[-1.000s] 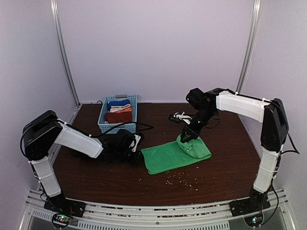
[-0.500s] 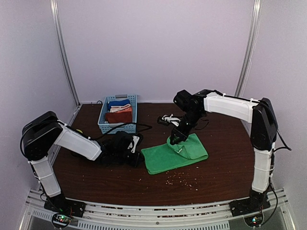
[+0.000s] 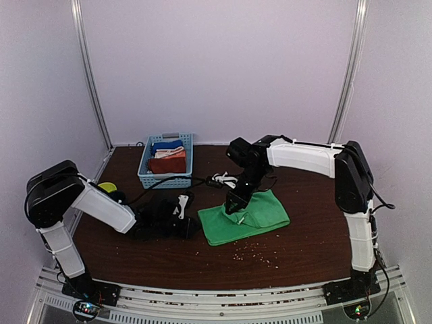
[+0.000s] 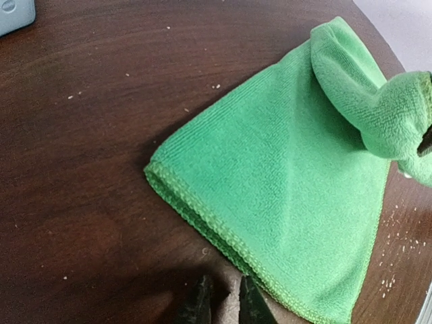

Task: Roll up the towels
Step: Fold the towel at the center of the board.

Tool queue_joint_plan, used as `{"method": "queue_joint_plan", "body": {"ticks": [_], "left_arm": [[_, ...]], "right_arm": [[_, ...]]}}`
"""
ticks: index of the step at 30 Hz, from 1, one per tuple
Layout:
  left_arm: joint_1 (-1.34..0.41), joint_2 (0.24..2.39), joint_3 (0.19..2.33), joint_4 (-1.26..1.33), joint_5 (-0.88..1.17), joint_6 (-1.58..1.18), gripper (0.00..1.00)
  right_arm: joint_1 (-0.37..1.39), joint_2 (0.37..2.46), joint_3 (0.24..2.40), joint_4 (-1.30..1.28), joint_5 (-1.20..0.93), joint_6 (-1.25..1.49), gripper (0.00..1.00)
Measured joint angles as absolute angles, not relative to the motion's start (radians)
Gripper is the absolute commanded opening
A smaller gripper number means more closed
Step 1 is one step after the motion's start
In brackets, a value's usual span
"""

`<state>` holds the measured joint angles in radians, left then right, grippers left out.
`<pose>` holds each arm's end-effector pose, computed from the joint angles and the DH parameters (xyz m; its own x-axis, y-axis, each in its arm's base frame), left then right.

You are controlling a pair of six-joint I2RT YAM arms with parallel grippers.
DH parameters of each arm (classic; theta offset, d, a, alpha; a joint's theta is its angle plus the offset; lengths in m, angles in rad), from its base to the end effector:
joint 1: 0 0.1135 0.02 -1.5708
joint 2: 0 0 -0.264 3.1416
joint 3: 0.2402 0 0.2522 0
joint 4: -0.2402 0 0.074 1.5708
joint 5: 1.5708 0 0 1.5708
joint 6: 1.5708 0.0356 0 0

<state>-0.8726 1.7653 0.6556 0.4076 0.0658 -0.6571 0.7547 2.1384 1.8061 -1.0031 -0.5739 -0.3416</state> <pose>0.2022 -0.2446 0.1091 -0.8153 0.0234 -0.5786 0.3772 0.7796 -0.5000 0.3053 0.3137 0.2119 -0.4438 -0.8036 -0.3966 -0.8663 0.2715 0.4193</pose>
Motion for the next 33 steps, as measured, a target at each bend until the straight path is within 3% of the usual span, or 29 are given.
{"method": "queue_joint_plan", "body": {"ticks": [33], "left_arm": [[-0.873,1.766,0.523,0.645,0.113,-0.786,0.18]], "right_arm": [[0.844,2.312,1.953,-0.899,-0.662,-0.155,0.00]]}}
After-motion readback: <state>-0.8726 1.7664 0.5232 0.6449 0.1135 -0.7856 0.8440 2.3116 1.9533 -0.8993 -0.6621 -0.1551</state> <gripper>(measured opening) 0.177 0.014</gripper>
